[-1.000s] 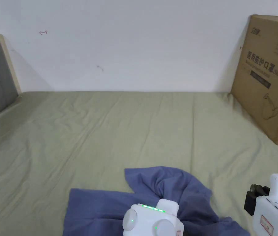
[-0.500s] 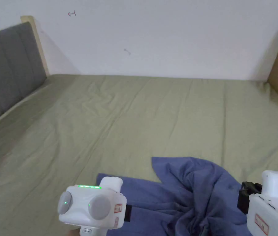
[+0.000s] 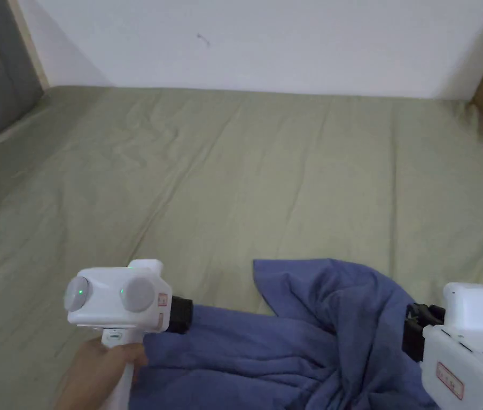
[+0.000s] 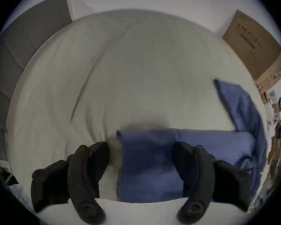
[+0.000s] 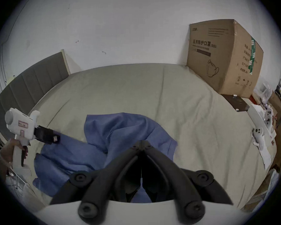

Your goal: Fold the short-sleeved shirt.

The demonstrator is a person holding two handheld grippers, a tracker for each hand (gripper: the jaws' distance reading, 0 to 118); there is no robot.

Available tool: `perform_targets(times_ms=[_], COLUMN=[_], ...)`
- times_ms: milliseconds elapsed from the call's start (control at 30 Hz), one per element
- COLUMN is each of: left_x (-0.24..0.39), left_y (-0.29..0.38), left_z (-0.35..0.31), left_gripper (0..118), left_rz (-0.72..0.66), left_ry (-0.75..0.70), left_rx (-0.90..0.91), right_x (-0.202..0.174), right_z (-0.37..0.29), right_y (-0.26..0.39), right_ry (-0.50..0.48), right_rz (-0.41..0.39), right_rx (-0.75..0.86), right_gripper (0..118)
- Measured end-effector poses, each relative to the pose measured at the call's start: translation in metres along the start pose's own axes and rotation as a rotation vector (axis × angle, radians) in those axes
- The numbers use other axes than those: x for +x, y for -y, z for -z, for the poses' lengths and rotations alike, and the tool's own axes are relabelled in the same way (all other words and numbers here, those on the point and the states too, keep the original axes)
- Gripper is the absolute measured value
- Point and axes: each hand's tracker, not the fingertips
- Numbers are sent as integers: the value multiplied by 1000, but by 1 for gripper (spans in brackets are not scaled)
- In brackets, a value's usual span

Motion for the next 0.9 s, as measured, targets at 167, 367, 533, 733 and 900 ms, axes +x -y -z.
perform_targets(times_ms=[167,367,533,733,900], left_x=[-3,-8,-6,-3,-4], left_y=[2,8,10,7,7], left_z=[-26,-43,-53,-51,-59], left_gripper=[2,2,2,2,2], left_rz=[15,-11,-5,-2,13], left_ry=[-30,10,12,20,20], left_rx=[107,131,159,160,157], right_x=[17,28,24,9,-5], right_z=[18,77,150,209,187], right_y=[-16,-69,-85,-67,-75], right_ry=[-55,-143,-118,-142,-93], right_rz=[-21,-146,-192,-154,-228], right_rx=[-34,-157,-281,-462,-348], right_gripper=[0,29,92,70,0])
